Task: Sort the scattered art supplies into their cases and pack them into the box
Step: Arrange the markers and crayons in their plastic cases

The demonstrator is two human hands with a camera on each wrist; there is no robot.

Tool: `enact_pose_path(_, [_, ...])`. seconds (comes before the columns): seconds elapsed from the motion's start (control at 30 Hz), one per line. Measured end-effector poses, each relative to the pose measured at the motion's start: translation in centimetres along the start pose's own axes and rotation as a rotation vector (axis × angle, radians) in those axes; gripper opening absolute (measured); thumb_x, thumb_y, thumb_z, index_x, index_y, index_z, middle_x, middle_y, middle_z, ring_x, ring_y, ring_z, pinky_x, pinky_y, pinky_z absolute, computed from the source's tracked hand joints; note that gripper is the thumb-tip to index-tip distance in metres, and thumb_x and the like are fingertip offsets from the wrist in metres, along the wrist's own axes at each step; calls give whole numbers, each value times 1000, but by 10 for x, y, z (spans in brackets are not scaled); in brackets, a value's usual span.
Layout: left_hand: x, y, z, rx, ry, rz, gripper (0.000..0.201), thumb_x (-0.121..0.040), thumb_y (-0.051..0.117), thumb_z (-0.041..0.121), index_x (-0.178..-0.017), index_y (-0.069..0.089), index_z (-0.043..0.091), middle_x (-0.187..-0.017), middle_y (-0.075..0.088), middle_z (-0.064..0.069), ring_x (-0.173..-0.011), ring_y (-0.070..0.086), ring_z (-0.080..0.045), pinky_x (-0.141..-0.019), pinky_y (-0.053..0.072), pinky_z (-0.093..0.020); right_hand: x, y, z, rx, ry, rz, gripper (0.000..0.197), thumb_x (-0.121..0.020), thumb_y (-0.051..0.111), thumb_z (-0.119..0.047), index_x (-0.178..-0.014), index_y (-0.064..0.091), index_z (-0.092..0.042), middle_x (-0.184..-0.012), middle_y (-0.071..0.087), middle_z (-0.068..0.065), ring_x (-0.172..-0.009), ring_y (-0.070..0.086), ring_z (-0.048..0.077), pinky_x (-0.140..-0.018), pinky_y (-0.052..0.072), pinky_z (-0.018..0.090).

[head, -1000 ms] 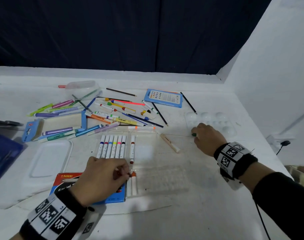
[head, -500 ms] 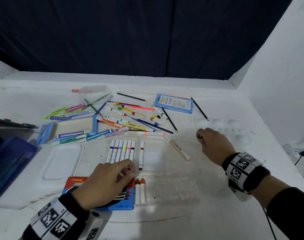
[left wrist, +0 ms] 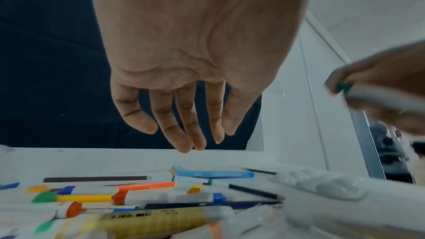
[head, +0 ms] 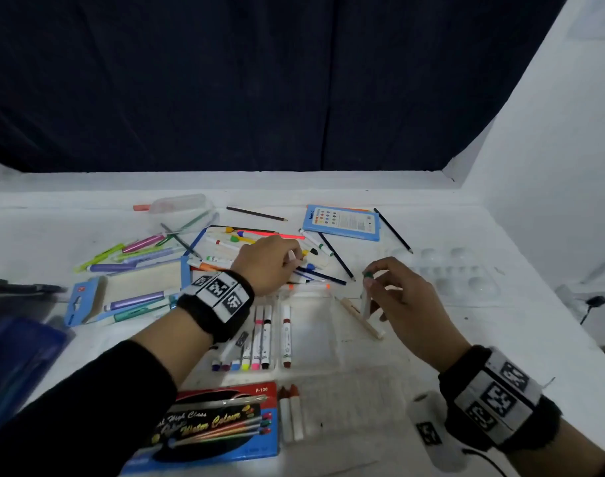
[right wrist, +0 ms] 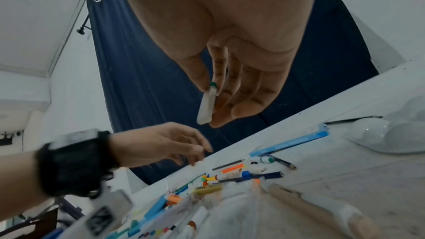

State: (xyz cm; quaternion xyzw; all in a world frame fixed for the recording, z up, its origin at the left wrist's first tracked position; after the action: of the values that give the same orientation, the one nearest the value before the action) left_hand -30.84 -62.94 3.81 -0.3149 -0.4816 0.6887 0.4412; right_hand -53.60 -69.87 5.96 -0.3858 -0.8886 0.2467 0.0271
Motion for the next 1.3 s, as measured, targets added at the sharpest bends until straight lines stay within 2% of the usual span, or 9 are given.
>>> enact_pose_path(0.13, [-48, 22, 9, -256, 45, -164, 16, -98, 49, 25, -104, 63, 28, -117, 61, 5, -112, 54, -21, -101, 33, -45, 16, -6, -3, -49, 33, 26, 5, -98, 56, -20, -96, 60, -23, -76, 69, 1, -65, 69, 18, -58, 54, 44])
enact_pose_path(0.3, [-74, 36, 6, -405, 76, -256, 9, -95, 54, 23, -96, 62, 26, -95, 63, 9, -91, 52, -16, -107, 22, -53, 40, -14, 12, -73, 74, 60, 5, -98, 55, -20, -97, 60, -21, -79, 70, 3, -68, 70, 18, -59, 54, 36])
enact_pose_path(0.43, [-77, 39, 2, -385, 87, -263, 7, -94, 54, 21, -91, 60, 24, -82, 62, 12, -81, 51, -10, -105, 20, -51, 52, -17, 22, -97, 100, 89, 5, -98, 55, -19, -98, 60, -19, -79, 70, 3, -68, 70, 19, -60, 53, 34])
enact_pose_path(0.63, [-70, 21, 2, -364, 115, -204, 6, -99, 51, 28, -96, 55, 25, -101, 62, 6, -96, 51, -18, -96, 23, -43, 49, -13, 17, -104, 89, 60, 6, -98, 55, -19, -100, 60, -21, -80, 70, 1, -69, 70, 19, -60, 54, 34])
enact_pose_path(0.73, [-57, 2, -1, -164, 90, -110, 11, -100, 53, 33, -99, 59, 24, -104, 65, 5, -104, 56, -21, -90, 28, -39, 43, -10, 8, -107, 60, 35, 6, -98, 55, -19, -99, 61, -22, -79, 70, 3, -68, 69, 20, -59, 54, 35])
enact_pose_path(0.83, [-24, -27, 5, 284, 78, 35, 5, -97, 61, 27, -101, 61, 25, -91, 67, 4, -91, 62, -21, -87, 49, -37, 38, -4, 1, -111, 41, -5, 6, -98, 56, -19, -97, 61, -22, -79, 69, 3, -67, 68, 20, -60, 53, 38])
enact_pose_path(0.97, [56, -45, 20, 646, 54, 66, 20, -98, 61, 26, -117, 62, 33, -88, 64, -2, -84, 64, -18, -79, 51, -28, 35, 10, -1, -48, 6, -96, 7, -96, 59, -17, -93, 60, -22, -75, 70, -2, -69, 68, 13, -57, 50, 31])
enact_pose_path(1.03, [94, -34, 24, 732, -1, 20, 19, -96, 63, 27, -113, 63, 35, -87, 66, -3, -82, 67, -17, -77, 53, -29, 35, 22, 3, -23, 17, -172, 6, -94, 62, -19, -90, 60, -23, -70, 70, -2, -66, 67, 12, -57, 43, 25])
enact_pose_path(1.3, [163, 38, 27, 712, -180, -110, 14, -89, 72, 17, -96, 60, 20, -72, 73, -6, -68, 73, -14, -76, 59, -39, 50, 75, 25, 0, 187, -535, 9, -94, 62, -17, -90, 61, -9, -72, 74, 9, -68, 72, 24, -57, 56, 28])
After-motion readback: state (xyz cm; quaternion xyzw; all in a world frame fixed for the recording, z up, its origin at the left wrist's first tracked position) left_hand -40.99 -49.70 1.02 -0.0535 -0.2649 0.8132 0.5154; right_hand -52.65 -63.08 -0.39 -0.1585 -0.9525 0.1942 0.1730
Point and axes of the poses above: each hand's wrist, its own x-axis away from the middle knuckle, its own y-axis out of the palm, z = x × y, the point moved 5 cm from there along -x, towards the middle knuckle
